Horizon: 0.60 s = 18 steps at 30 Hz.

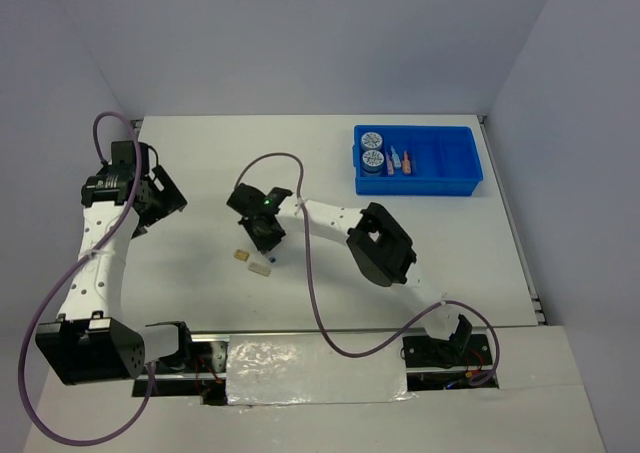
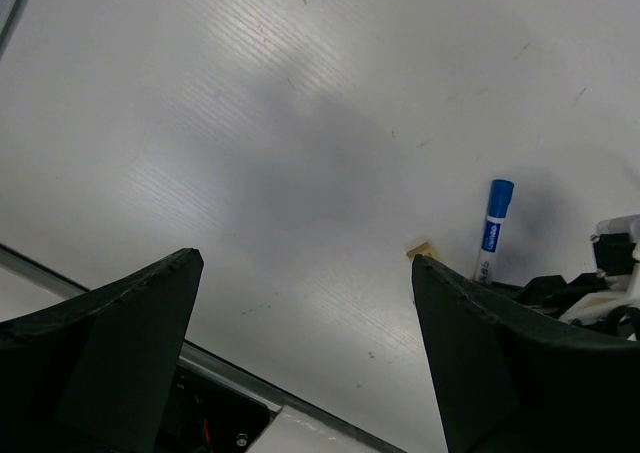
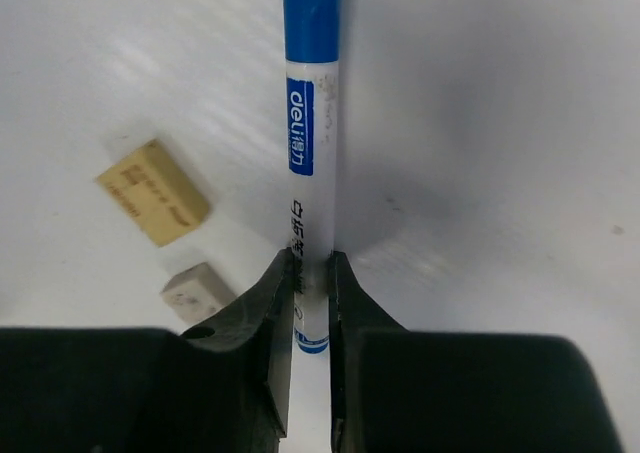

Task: Sort the stationery into containers
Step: Pick up the pen from the center of the board, then place the pen in the storage box.

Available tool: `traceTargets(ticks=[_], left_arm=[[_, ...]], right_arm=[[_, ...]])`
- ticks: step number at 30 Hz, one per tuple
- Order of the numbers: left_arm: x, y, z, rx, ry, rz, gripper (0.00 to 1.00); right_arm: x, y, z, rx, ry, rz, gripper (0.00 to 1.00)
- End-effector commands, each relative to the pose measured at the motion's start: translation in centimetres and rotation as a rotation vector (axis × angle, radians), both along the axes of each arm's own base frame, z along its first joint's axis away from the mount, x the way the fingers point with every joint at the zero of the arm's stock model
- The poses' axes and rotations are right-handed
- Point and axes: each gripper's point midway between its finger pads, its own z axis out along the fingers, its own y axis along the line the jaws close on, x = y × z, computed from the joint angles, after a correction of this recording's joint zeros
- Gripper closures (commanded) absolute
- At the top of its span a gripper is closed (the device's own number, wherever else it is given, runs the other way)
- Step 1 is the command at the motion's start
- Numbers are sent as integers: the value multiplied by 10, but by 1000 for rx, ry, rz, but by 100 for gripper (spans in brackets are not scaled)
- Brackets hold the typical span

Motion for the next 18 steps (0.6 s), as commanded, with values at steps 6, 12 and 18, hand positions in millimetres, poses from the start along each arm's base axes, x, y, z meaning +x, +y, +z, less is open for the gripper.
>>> traceTargets(ticks=[6, 12, 18], left_arm=[[6, -30, -16, -124, -41, -132, 1], [-3, -62, -53, -202, 0, -198, 1], [-9, -83, -69, -204, 55, -268, 1]], right_arm=[[142, -175, 138, 134, -236, -427, 92], [203, -359, 155, 17, -267, -691, 90], [232, -440, 149, -76, -269, -856, 90]])
